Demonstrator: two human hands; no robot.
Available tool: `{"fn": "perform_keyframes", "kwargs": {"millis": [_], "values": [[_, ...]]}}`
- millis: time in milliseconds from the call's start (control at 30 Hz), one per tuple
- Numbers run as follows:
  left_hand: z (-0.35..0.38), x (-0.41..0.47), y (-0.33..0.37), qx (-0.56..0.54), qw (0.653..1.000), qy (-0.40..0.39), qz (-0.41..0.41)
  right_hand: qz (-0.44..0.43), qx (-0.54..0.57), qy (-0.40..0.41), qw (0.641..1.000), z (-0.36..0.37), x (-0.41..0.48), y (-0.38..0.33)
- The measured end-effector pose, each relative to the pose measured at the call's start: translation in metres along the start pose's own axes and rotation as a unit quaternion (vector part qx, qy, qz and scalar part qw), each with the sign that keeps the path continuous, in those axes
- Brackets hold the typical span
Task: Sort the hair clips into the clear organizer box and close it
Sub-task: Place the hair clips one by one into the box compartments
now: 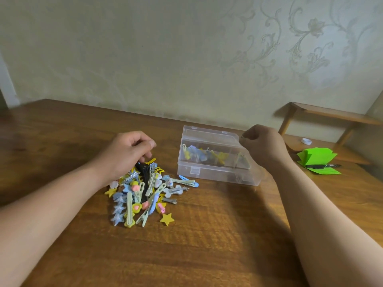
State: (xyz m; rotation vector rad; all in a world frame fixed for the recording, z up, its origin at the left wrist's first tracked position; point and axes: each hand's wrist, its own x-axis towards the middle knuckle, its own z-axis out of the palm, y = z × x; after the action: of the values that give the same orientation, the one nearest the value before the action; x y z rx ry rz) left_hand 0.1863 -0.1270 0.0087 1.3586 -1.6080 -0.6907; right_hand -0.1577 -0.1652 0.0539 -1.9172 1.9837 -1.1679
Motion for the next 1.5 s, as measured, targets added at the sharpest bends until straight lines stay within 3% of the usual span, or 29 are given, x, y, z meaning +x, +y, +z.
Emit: {"fn": "perform_keyframes", "kwargs": {"millis": [233,367,467,600,733,933,1200,1367,1500], "values": [[-0.001,0.0,0.001,0.006,1.0,0.001,0.001,-0.002,-0.056,-0.015,0.998,0.006,-0.001,-0.002],[-0.001,0.0,0.0,0.007,1.0,-0.001,0.004,0.002,0.021,0.027,0.999,0.005,0.0,-0.004],[-0.002,0.0,-0.001,0.012,1.0,0.001,0.007,0.0,0.035,0.012,0.999,0.008,-0.001,-0.003],[-0.001,-0.001,0.001,0.006,1.0,-0.002,0.004,-0.006,-0.027,-0.008,1.0,0.011,-0.001,0.0],[0.0,-0.001,0.004,0.008,1.0,-0.005,0.003,-0.017,-0.174,-0.058,0.983,0.011,-0.001,-0.001],[0.0,-0.001,0.002,0.012,1.0,-0.006,0.007,-0.025,-0.273,-0.034,0.961,0.01,0.001,-0.001],[-0.001,0.0,0.003,0.01,1.0,-0.005,0.002,-0.005,-0.285,-0.042,0.958,0.007,-0.002,-0.005],[-0.001,0.002,-0.001,0.001,1.0,0.001,0.0,-0.081,-0.22,0.02,0.972,0.005,-0.008,-0.025],[0.001,0.002,-0.001,0.005,1.0,-0.002,0.005,-0.183,-0.094,-0.089,0.974,0.006,-0.032,-0.069]]}}
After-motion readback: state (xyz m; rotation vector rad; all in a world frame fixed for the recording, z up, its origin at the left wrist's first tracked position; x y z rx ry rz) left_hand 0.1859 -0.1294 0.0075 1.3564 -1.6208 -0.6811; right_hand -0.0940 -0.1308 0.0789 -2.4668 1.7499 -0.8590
